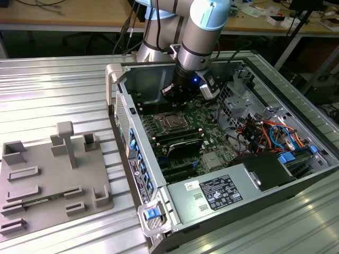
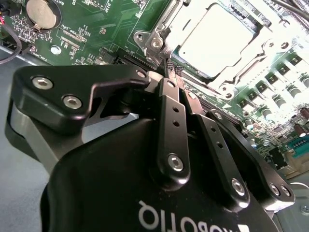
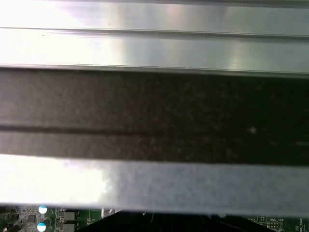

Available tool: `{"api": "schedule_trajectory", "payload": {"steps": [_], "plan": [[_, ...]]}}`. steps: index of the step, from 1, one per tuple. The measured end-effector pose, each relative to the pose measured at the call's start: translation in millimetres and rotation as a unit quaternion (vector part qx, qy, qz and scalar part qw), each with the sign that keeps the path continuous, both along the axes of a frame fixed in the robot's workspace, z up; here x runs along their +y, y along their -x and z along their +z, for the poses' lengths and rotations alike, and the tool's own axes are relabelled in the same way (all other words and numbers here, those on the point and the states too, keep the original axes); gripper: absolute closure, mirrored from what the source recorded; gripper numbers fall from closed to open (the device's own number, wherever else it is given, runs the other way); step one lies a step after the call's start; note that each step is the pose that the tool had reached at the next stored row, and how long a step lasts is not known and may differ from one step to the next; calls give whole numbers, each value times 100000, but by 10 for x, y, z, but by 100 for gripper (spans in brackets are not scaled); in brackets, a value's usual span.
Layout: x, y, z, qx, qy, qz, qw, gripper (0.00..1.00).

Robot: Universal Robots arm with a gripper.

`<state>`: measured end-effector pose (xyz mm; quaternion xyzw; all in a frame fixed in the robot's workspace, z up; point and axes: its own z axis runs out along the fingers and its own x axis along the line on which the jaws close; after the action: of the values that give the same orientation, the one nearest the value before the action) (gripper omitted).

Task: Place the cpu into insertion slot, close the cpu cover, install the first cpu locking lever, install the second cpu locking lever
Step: 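Install the second cpu locking lever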

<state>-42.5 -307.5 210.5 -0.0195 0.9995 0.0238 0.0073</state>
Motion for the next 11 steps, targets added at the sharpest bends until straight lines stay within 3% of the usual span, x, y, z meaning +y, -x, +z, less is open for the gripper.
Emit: {"api": "schedule_trajectory", "payload": {"steps": [11], "plan": [[-40,0,0,2,2,1,100000,89]]}}
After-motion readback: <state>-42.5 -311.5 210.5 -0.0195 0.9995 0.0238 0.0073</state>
